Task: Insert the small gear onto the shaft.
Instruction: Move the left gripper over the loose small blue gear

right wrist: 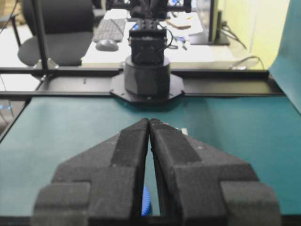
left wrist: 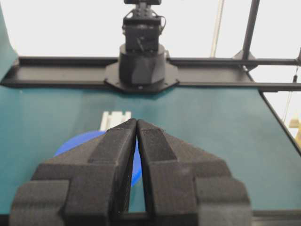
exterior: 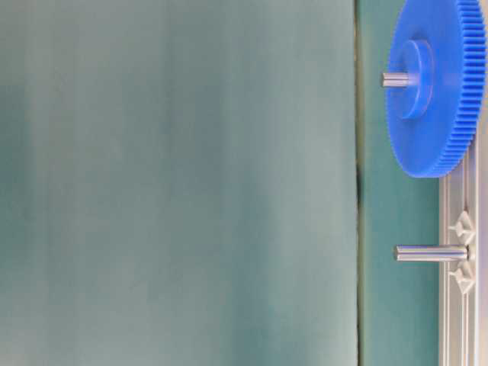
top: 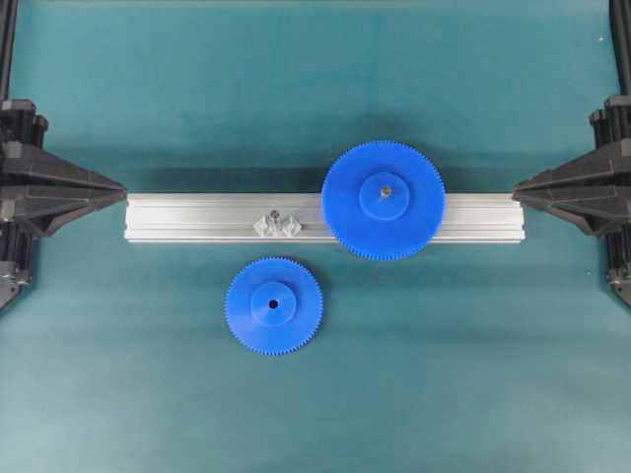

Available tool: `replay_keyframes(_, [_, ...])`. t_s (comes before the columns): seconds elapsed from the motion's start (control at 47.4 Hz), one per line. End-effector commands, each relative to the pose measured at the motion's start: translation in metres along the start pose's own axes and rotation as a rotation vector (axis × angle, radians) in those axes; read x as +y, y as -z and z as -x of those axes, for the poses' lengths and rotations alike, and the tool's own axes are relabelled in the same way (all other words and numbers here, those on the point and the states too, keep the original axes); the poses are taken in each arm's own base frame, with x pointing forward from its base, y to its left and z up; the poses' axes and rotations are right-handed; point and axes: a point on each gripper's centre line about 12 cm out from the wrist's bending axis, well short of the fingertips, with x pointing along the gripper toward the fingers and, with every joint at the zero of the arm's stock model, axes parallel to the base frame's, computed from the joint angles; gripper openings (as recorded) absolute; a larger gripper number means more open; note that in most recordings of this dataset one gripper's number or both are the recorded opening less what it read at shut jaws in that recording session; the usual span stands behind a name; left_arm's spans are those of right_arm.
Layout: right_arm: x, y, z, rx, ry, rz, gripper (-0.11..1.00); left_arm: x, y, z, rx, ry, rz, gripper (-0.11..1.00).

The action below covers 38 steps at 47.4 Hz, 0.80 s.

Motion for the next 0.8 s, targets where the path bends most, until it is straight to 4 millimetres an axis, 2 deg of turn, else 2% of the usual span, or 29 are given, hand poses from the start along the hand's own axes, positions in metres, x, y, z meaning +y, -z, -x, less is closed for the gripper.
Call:
replay_keyframes(0.0, [-0.002, -0.002, -0.004, 0.0, 0.01, -0.01, 0.16, -0.001, 0.0, -0.008, 0.017, 0.004, 0.011, 0.16])
replay_keyframes(0.084, [-0.003, 0.007, -0.003, 0.044, 0.025, -0.063, 0.23, -0.001, 0.004, -0.015, 0.045, 0.004, 0.017, 0.25])
replay_keyframes(0.19, [-0.004, 0.016, -0.002, 0.098, 0.031, -0.118, 0.11, -0.001, 0.006, -0.025, 0.074, 0.004, 0.017, 0.18])
replay_keyframes(0.295, [-0.003, 0.019, -0.001, 0.129, 0.033, -0.156, 0.05, -0.001, 0.008, -0.036, 0.098, 0.005, 0.018, 0.13])
replay_keyframes(0.527, [-0.003, 0.026, 0.0, 0.177, 0.036, -0.171, 0.04, -0.003, 0.012, -0.046, 0.167, 0.01, 0.019, 0.12])
replay_keyframes(0.781, [-0.007, 0.033, 0.001, 0.244, 0.061, -0.175, 0.04, -0.015, 0.017, -0.049, 0.297, 0.056, 0.03, 0.12])
